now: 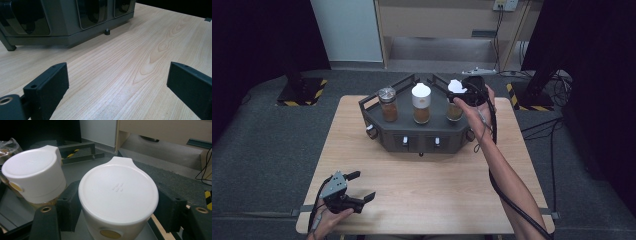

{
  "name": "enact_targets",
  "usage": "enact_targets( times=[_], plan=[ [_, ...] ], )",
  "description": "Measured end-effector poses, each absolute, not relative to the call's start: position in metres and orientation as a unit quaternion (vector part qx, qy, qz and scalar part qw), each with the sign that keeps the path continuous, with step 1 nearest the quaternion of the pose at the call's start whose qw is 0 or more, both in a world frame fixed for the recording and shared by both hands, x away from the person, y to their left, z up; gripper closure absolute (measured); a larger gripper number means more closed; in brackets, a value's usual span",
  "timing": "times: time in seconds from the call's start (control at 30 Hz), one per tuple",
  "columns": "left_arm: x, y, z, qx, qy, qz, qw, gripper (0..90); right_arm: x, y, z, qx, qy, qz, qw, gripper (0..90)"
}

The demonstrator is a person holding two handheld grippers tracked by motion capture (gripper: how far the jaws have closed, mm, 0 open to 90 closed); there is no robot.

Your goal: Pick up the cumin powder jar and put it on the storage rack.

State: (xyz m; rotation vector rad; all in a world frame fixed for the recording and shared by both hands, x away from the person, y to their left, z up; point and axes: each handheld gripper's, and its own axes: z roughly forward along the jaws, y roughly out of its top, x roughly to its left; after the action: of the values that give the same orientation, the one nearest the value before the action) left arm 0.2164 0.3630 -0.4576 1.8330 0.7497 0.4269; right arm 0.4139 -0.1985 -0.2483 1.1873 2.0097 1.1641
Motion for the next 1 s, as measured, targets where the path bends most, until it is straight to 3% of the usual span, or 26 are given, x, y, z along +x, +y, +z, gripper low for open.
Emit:
enact_targets(
  times=[1.0],
  plan=[
    [0.216, 0.362, -0.457, 0.77, 0.312, 0.179, 0.528, 3.0, 0.414, -0.198, -0.268, 0.45, 0.732, 0.438, 0.265, 30.4]
  ],
)
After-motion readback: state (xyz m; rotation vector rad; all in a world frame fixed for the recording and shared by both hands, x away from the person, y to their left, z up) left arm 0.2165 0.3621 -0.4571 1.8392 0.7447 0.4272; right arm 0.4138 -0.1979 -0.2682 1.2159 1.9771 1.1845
